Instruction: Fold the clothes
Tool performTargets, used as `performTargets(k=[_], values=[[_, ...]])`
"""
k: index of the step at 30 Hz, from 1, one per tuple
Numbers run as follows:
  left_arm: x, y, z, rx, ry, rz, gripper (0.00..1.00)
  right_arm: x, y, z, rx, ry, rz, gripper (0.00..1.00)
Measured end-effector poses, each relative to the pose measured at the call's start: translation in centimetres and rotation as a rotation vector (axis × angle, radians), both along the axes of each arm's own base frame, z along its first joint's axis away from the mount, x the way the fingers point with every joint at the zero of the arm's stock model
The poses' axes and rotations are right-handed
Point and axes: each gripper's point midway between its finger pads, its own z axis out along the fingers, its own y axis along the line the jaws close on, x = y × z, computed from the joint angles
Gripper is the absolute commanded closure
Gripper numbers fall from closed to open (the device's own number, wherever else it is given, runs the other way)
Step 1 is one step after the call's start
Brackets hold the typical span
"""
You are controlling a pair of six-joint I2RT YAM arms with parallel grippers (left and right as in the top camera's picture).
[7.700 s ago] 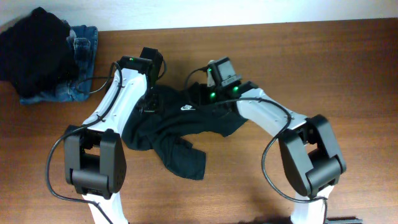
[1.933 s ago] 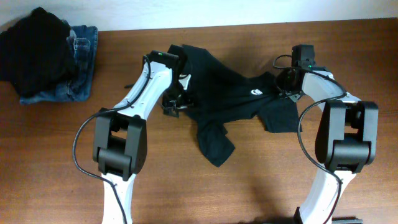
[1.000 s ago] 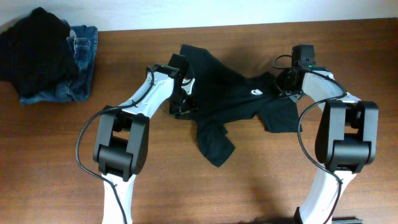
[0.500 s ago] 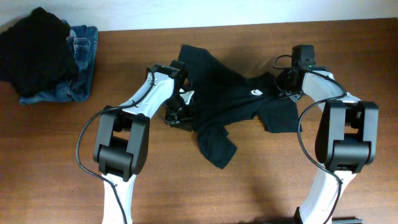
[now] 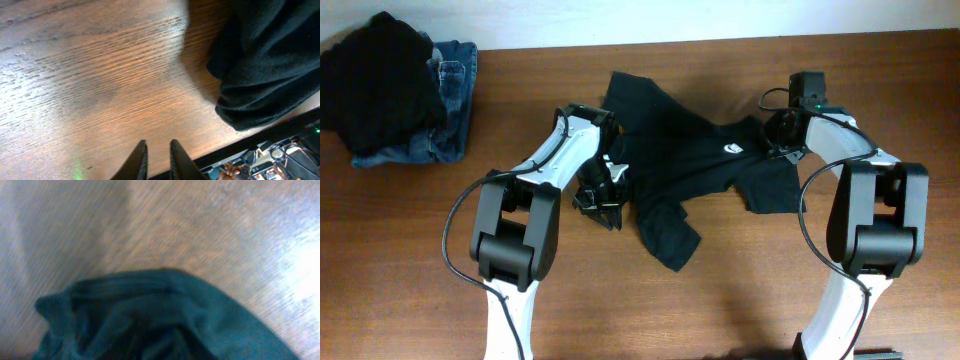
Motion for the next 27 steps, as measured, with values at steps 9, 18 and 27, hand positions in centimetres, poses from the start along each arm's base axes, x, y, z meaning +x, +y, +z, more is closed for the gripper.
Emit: performTargets(k=[9,18,27], values=[[-0.9,-1.5,0.2,-0.053,-0.003,-0.081,0.62,0.4,0.0,0.9,-0.013,-0.017,0.009,0.15],[-1.7,-4.2,-0.2,-0.083,-0.047,-0.18,0.62,-2.7,-0.7,2.2,-0.07,0.069,0.028,0.09],[-2.0,-5.2,-1.0,-0.03,-0.114,-0.285,0.52,-5.0,-1.8,11.0,-0.157,-0.019,0.008,0.01]])
